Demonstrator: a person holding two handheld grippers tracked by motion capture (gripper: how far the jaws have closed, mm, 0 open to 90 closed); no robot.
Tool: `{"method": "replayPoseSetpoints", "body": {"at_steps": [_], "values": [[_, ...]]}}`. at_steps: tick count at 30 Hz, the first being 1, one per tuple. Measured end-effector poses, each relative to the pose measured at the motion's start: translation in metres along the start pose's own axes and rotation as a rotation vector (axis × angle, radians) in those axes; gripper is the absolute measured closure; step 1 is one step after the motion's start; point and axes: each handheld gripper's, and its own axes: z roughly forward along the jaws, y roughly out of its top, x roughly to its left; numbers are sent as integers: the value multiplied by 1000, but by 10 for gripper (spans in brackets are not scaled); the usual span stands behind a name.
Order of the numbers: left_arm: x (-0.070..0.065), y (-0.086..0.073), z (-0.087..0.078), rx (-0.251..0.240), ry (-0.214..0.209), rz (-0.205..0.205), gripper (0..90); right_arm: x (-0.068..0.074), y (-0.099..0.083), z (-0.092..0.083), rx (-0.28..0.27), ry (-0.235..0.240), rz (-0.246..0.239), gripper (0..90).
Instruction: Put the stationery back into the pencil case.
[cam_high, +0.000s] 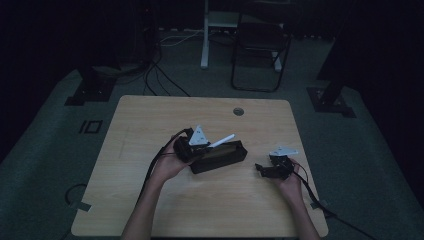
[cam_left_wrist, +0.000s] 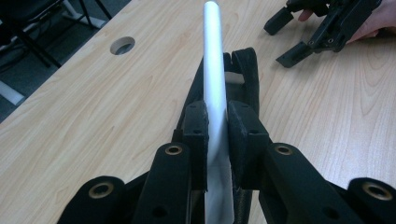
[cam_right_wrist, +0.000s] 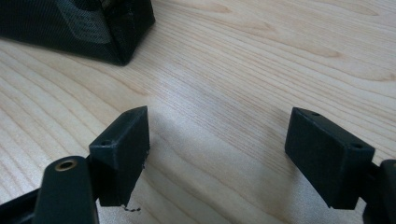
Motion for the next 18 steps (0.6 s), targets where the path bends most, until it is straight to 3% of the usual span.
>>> {"method": "replayPoseSetpoints", "body": {"at_steps": [18], "values": [[3, -4, 17, 32, -16, -9, 785, 0, 0, 0, 0, 0, 1, 219]]}}
